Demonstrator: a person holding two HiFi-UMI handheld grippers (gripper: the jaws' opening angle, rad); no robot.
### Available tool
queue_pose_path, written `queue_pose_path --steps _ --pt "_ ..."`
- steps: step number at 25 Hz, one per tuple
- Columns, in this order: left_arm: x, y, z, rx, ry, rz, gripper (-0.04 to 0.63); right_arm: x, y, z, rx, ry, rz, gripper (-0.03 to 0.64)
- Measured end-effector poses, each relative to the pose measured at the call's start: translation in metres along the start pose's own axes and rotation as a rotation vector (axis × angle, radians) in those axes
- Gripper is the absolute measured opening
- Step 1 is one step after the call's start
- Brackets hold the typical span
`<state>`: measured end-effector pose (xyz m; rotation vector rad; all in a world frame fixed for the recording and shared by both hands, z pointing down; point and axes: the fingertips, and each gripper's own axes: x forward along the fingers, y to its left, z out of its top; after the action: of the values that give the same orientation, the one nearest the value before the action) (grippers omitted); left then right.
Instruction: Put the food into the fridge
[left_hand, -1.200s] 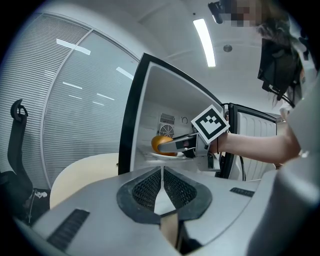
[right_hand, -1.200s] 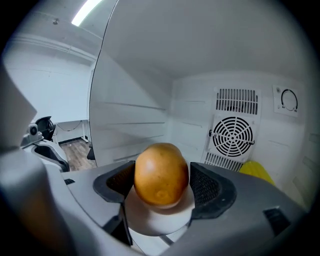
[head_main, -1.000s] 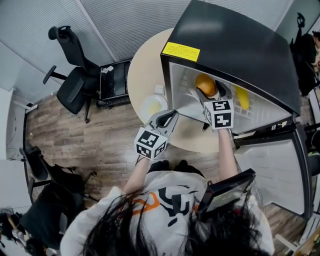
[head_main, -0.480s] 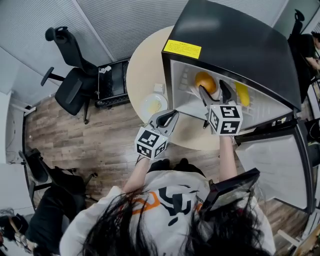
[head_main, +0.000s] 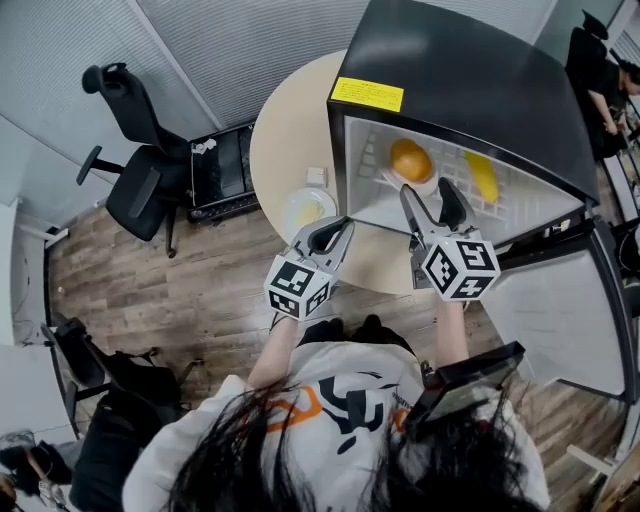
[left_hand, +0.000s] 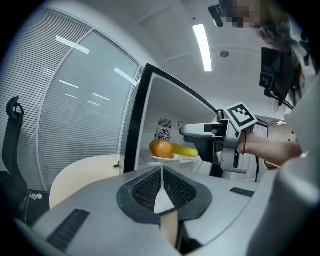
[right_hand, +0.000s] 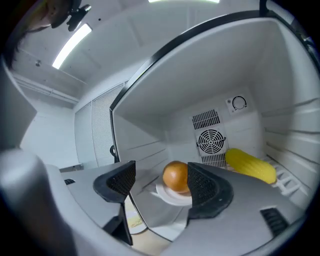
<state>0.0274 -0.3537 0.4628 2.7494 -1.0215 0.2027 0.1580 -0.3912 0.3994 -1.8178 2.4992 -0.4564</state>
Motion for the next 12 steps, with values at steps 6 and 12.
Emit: queue_pose_path --steps 6,12 --pt "-0.013 -0.002 0.005 0.014 -0.012 -0.04 0.025 -0.016 0.02 -0.015 0.045 0.001 -0.018 0.331" --pt "-0.029 -0.006 0.001 0.026 -0.006 -0.094 0.025 -0.032 0.042 -0.036 0.075 0.004 -0.053 0.251"
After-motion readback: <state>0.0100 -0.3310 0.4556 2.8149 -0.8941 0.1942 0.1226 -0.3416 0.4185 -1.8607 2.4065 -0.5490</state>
